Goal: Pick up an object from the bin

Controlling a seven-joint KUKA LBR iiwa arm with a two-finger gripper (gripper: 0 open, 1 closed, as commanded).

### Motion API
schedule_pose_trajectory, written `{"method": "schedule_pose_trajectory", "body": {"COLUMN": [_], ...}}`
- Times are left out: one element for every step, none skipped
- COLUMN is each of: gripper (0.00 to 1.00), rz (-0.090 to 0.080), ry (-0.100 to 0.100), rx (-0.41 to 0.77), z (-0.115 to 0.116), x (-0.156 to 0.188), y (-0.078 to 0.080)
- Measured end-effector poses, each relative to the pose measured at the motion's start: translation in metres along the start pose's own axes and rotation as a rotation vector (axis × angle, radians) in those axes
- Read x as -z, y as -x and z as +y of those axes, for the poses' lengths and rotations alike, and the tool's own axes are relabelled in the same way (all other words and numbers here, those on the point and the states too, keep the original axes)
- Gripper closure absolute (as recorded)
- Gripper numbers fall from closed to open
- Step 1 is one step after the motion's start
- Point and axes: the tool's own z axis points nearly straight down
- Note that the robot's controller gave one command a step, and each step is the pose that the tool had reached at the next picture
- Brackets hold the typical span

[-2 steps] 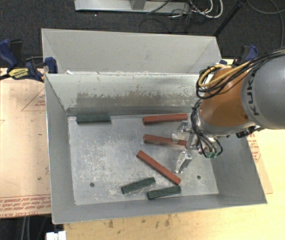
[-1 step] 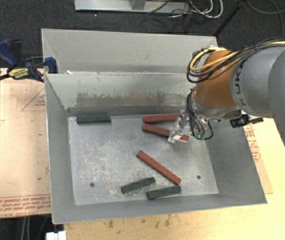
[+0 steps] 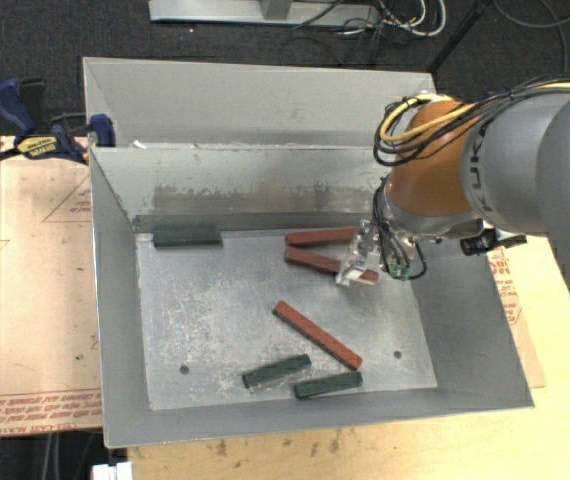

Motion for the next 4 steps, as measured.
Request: {"method": "schedule_pose_trajectory", "body": {"gripper": [1.0, 1.0, 1.0, 0.0], "rz": [0.033, 0.033, 0.038, 0.04], "ry": [-0.003, -0.003, -0.002, -0.005], "rx": [0.015, 0.015, 0.113, -0.062], "z": [0.002, 0.002, -0.002, -0.003], "x": [0.119, 0.119, 0.137, 0.074], "y": [0.002, 0.002, -0.003, -0.001]}}
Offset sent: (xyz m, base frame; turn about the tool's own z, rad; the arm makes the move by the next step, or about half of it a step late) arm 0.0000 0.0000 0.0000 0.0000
